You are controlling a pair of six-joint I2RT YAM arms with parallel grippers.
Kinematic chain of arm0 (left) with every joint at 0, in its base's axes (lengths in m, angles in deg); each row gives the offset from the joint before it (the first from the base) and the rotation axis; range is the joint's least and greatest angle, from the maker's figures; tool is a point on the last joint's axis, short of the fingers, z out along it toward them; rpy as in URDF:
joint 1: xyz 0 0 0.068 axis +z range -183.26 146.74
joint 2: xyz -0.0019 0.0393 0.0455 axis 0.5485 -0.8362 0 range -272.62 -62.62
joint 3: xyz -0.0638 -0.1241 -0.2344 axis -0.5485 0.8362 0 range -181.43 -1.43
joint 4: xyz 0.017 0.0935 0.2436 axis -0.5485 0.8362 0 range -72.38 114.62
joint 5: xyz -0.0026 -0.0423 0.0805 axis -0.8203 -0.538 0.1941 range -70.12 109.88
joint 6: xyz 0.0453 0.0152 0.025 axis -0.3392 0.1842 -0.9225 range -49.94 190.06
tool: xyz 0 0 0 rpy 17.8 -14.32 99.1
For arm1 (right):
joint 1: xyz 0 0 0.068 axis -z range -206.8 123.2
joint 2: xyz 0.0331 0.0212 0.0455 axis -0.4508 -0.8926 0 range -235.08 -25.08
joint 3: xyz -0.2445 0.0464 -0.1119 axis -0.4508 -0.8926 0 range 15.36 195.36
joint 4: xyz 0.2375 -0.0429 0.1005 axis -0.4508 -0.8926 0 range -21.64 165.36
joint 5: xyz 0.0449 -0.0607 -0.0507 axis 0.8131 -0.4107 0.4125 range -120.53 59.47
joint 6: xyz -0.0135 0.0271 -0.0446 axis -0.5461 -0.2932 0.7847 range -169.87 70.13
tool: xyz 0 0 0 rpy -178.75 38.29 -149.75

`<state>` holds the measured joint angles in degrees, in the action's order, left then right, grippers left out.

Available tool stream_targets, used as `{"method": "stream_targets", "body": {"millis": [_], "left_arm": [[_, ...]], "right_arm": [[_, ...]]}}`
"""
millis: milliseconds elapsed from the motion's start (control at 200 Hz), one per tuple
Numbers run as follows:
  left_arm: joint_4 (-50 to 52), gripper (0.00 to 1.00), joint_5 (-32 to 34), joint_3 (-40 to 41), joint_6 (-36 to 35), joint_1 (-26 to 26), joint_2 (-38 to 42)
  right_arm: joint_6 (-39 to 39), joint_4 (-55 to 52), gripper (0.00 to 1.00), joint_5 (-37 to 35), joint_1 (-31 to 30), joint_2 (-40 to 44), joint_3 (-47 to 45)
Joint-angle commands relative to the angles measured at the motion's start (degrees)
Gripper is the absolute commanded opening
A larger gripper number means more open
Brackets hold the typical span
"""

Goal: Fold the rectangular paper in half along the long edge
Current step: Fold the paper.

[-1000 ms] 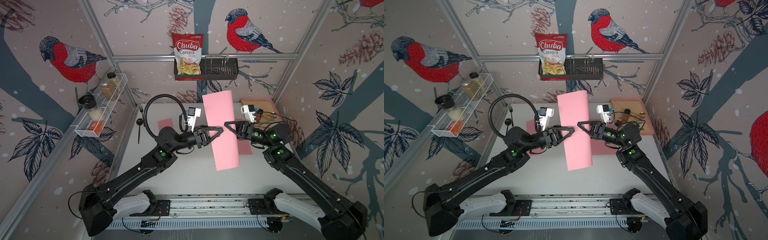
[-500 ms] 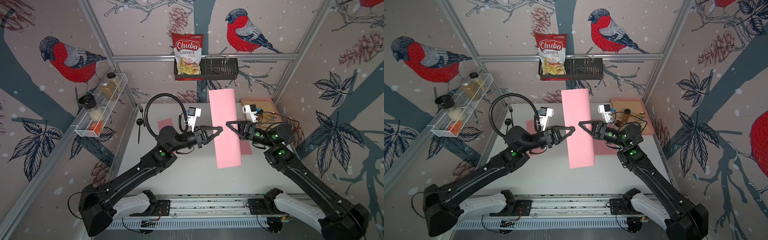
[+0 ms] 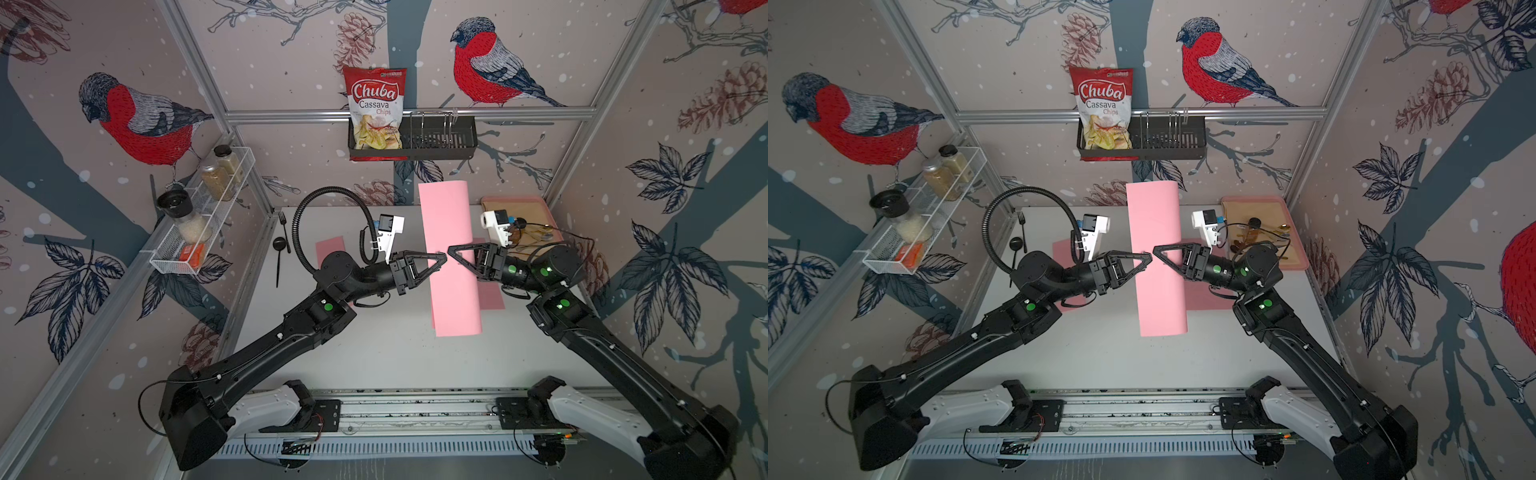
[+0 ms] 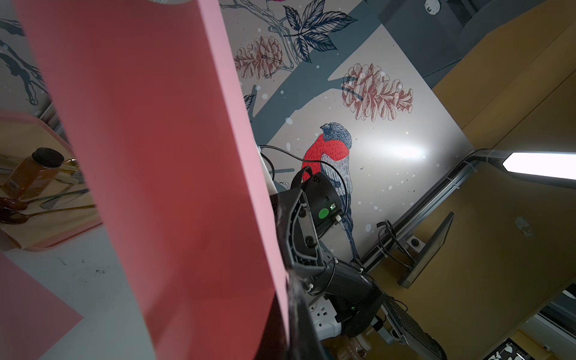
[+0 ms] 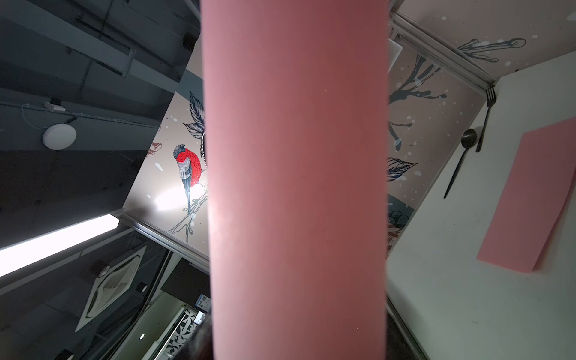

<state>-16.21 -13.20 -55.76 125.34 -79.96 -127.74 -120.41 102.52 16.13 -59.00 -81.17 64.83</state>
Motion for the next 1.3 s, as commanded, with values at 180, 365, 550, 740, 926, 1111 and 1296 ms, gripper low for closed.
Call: {"method": "stream_targets", "body": {"millis": [180,365,550,740,926,1111,1296], "left_arm": [[-4.02,0.06,-1.41,0.10,0.44,-0.06,-1.01],[-3.98,0.10,-1.31,0.01,0.44,-0.06,-0.80],[-3.49,0.20,-1.05,0.10,0.27,0.03,-0.48],[-2.53,0.30,-0.69,-0.11,-0.13,-0.06,0.25],[-1.81,0.33,-0.56,-0.43,-0.33,-0.06,0.79],[-3.16,0.33,-1.09,-0.29,0.70,-0.76,-0.04],[-3.09,0.24,-1.11,-0.45,0.61,-1.56,-0.62]], "right_arm": [[2.76,-1.65,0.57,-0.27,-0.91,-0.06,1.36],[3.78,-2.76,0.53,-0.27,-0.93,0.46,1.42],[4.23,-3.06,0.47,0.01,-0.97,0.90,1.28],[4.54,-3.60,0.44,0.49,-0.52,1.55,1.15],[5.04,-4.30,0.43,0.33,1.06,2.79,1.27],[5.14,-3.47,0.44,-0.60,2.56,3.13,1.15],[5.50,-3.47,0.44,-1.04,2.43,2.57,1.50]]}}
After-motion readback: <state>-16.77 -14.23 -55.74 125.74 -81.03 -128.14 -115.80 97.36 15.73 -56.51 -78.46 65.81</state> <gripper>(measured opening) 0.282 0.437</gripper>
